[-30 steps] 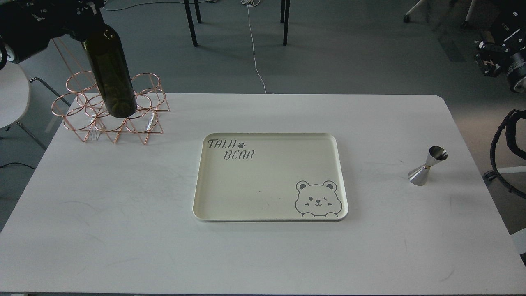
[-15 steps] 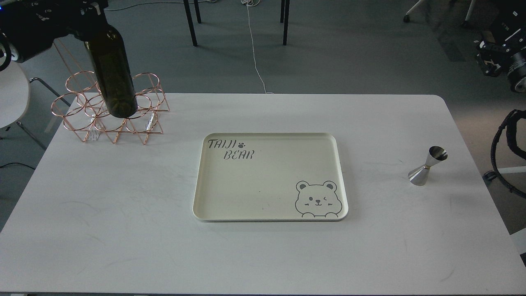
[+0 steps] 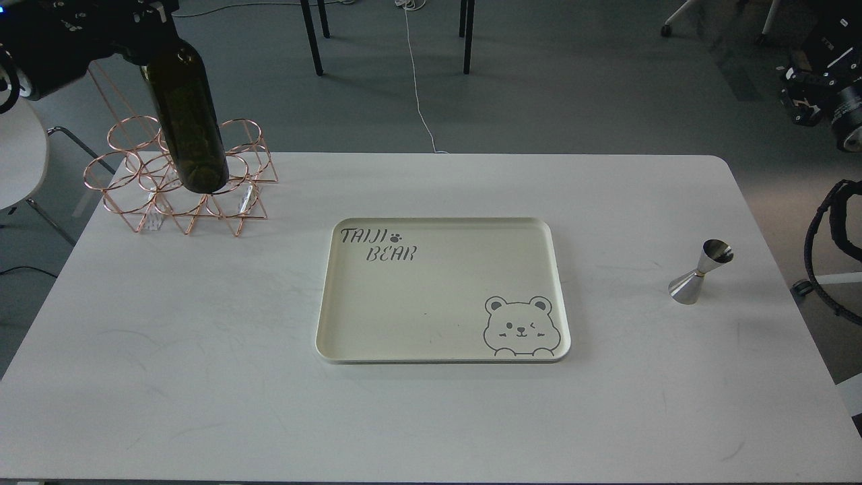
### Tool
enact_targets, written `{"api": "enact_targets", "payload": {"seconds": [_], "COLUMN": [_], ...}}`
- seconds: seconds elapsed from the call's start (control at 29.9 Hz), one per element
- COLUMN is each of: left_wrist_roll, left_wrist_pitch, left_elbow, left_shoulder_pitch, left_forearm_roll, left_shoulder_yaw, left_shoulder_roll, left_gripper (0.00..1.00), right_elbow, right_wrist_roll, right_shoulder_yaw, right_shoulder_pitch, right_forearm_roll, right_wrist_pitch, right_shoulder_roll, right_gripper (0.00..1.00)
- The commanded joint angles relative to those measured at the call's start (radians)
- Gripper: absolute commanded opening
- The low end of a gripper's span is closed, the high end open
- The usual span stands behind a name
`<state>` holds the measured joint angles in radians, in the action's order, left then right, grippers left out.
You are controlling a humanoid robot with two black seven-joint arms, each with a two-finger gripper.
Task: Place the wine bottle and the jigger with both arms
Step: 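Lower the bottle into a slot of the copper rack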
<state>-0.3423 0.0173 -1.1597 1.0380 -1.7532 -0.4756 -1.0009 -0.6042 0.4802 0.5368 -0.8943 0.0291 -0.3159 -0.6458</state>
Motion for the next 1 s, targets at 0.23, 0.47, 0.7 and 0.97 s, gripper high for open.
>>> {"api": "enact_targets", "payload": {"seconds": [0.23, 0.47, 0.7, 0.97], "left_wrist_roll": [0.002, 0.002, 0.002, 0.003], "left_wrist_pitch": [0.000, 0.000, -0.002, -0.017], "left_elbow": [0.000, 0.000, 0.000, 0.043], "left_shoulder_pitch": [0.004, 0.023, 0.023, 0.016], "left_forearm_roll": [0.000, 0.000, 0.001, -0.002], "left_shoulder_yaw": [-0.001, 0.000, 0.003, 0.006], "left_shoulder_roll": [-0.001, -0.001, 0.004, 0.053], "left_gripper": [0.11, 0.11, 0.11, 0.11], "right_elbow": [0.001, 0.001, 0.000, 0.000], "right_wrist_roll": [0.000, 0.000, 0.000, 0.000], "right_shoulder_yaw": [0.000, 0.000, 0.000, 0.000], "right_shoulder_pitch": [0.000, 0.000, 0.000, 0.000], "right_forearm_roll": [0.000, 0.000, 0.000, 0.000], "right_wrist_pitch": [0.000, 0.000, 0.000, 0.000], "right_shoulder_roll": [0.000, 0.002, 0.000, 0.002], "right_gripper": [0.97, 0.97, 0.97, 0.97]}}
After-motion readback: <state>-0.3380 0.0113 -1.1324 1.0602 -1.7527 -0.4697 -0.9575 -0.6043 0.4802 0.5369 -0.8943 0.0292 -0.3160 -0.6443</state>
